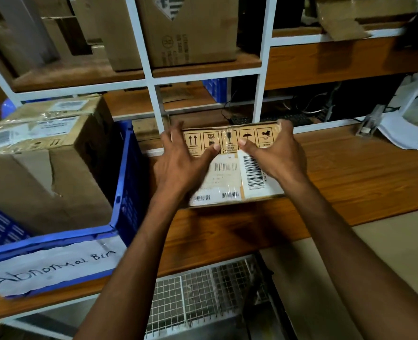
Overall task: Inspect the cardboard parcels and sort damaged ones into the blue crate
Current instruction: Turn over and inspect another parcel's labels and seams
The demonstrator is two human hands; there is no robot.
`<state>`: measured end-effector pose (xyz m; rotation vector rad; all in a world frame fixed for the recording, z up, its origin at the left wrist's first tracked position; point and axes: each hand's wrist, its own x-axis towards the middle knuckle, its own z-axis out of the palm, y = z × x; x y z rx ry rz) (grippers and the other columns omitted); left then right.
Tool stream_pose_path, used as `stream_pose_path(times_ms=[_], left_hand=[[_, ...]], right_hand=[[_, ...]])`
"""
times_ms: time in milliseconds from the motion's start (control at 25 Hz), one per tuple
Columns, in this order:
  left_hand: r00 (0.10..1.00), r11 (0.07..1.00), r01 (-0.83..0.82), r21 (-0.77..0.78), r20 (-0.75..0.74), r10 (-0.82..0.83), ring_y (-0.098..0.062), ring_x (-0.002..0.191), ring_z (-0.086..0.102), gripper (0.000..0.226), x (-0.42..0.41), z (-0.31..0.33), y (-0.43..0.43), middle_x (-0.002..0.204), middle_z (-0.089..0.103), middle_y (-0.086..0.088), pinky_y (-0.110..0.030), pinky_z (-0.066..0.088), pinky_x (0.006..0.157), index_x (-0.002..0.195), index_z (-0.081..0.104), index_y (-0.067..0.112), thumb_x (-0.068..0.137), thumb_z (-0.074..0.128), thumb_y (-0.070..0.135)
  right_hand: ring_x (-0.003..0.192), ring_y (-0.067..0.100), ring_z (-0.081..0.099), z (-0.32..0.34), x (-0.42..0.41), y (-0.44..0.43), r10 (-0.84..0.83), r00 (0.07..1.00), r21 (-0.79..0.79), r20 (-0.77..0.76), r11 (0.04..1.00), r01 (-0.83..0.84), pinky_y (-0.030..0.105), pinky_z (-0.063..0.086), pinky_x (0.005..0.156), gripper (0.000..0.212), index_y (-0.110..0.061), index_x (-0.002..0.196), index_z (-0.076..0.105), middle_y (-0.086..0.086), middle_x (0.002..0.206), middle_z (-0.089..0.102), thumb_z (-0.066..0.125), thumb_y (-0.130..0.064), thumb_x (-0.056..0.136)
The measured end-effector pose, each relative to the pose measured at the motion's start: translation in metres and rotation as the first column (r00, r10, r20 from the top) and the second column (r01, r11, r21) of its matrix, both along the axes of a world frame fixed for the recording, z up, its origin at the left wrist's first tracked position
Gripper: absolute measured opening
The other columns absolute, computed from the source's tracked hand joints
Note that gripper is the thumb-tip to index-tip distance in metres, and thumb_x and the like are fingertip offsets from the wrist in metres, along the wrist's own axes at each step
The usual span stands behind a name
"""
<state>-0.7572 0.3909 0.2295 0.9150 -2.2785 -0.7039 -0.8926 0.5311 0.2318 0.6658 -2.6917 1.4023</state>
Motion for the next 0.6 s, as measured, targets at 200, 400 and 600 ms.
stream_pose_path(times_ms=[200, 400, 600], left_hand=[[0.994, 0.993, 0.104, 0.057, 0.008, -0.105, -0.037, 0.141, 0.046, 0.122, 0.001, 0.004, -0.012, 0.172, 0.01, -0.007, -0.054, 0.042, 0.108, 0.163, -0.011, 0.037, 0.082, 0.075, 0.066], [0.968, 0.953, 0.025, 0.302, -0.247, 0.053, -0.015, 0.107, 0.067, 0.072, 0.01, -0.008, -0.011, 0.114, 0.06, 0.012, -0.019, 0.048, 0.077, 0.148, 0.034, 0.02, 0.093, 0.075, 0.04], [0.968, 0.979, -0.037, 0.199, -0.235, 0.084, -0.006, 0.088, 0.065, 0.047, 0.003, -0.009, -0.015, 0.117, 0.067, 0.005, -0.018, 0.046, 0.07, 0.137, 0.045, 0.016, 0.103, 0.06, 0.043]], right_hand=[[0.132, 0.03, 0.053, 0.004, -0.015, 0.004, 0.107, 0.967, -0.124, 0.231, 0.989, -0.08, 0.048, 0.048, 0.105, 0.114, -0.027, 0.157, 0.025, 0.004, 0.147, 0.054, 0.093, -0.042, 0.066], [0.106, 0.018, 0.066, -0.009, -0.016, 0.009, 0.096, 0.972, -0.22, 0.214, 0.974, -0.048, 0.043, 0.058, 0.092, 0.065, -0.028, 0.117, 0.056, -0.008, 0.112, 0.069, 0.093, -0.046, 0.067], [0.103, 0.017, 0.068, -0.011, -0.022, 0.009, 0.05, 0.993, -0.194, 0.104, 0.981, -0.029, 0.044, 0.057, 0.092, 0.039, -0.028, 0.119, 0.065, -0.008, 0.113, 0.073, 0.077, -0.048, 0.087]])
